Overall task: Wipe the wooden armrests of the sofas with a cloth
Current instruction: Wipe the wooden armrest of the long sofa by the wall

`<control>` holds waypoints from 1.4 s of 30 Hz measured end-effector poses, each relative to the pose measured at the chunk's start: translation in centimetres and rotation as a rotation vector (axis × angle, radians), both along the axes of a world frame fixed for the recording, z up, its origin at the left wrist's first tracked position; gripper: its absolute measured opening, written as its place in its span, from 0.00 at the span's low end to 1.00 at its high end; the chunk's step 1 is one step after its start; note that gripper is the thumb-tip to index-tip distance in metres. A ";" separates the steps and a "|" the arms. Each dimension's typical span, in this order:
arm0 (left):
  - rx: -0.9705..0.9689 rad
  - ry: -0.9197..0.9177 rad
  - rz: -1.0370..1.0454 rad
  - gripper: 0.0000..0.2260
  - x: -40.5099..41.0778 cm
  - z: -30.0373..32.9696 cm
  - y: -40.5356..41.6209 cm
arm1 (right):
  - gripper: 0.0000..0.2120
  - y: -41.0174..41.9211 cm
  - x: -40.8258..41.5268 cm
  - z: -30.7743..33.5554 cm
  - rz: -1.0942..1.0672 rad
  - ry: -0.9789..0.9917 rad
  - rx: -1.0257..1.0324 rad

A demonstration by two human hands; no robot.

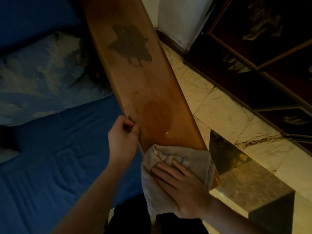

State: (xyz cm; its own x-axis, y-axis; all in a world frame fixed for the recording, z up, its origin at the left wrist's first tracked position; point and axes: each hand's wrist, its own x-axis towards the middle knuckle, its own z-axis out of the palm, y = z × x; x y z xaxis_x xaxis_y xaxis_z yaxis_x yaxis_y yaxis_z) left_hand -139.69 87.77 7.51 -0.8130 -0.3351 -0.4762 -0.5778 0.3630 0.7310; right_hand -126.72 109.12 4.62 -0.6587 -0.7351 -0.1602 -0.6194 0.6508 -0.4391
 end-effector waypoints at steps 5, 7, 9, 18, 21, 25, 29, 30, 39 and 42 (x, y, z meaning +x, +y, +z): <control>-0.031 0.043 0.017 0.10 -3.9 -0.1 -1.6 | 0.32 0.0 -5.7 -0.3 -0.267 0.093 -0.017; 0.003 0.058 0.065 0.11 -5.4 -0.2 -2.1 | 0.32 -2.2 -8.3 -0.4 -0.542 0.144 0.004; 0.019 0.063 0.108 0.12 -6.8 -0.4 -2.5 | 0.34 -4.6 -11.5 -0.5 -0.821 0.178 0.004; 0.027 -0.058 -0.023 0.48 -13.2 -1.2 -5.9 | 0.35 -12.5 -28.2 -0.6 -1.307 0.202 -0.288; 0.053 -0.092 -0.109 0.53 -13.6 -1.5 -6.5 | 0.36 -14.5 -32.8 -0.7 -1.274 0.218 -0.309; 0.099 -0.171 -0.169 0.58 -14.8 -1.8 -7.5 | 0.36 -16.4 -37.6 -0.5 -1.205 0.244 -0.290; 0.091 -0.236 -0.194 0.60 -15.1 -2.4 -8.2 | 0.37 -17.3 -39.8 -0.9 -1.089 0.297 -0.237; 0.089 -0.238 -0.182 0.60 -15.0 -2.4 -8.1 | 0.37 -17.4 -39.9 -1.0 -1.064 0.320 -0.210; 0.147 -0.255 -0.120 0.57 -14.8 -1.7 -7.4 | 0.38 -17.7 -41.2 -1.3 -0.920 0.302 -0.072; 0.148 -0.261 -0.132 0.57 -14.9 -1.5 -7.6 | 0.39 -17.7 -41.1 -1.1 -0.877 0.307 -0.054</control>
State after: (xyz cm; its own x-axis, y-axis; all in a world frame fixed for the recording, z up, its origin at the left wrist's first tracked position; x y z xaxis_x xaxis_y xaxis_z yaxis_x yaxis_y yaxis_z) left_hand -154.59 80.21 6.01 -0.6890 -0.1469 -0.7098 -0.7077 0.3479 0.6150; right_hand -167.85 91.40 3.53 -0.9901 0.0447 0.1333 -0.0094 0.9248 -0.3803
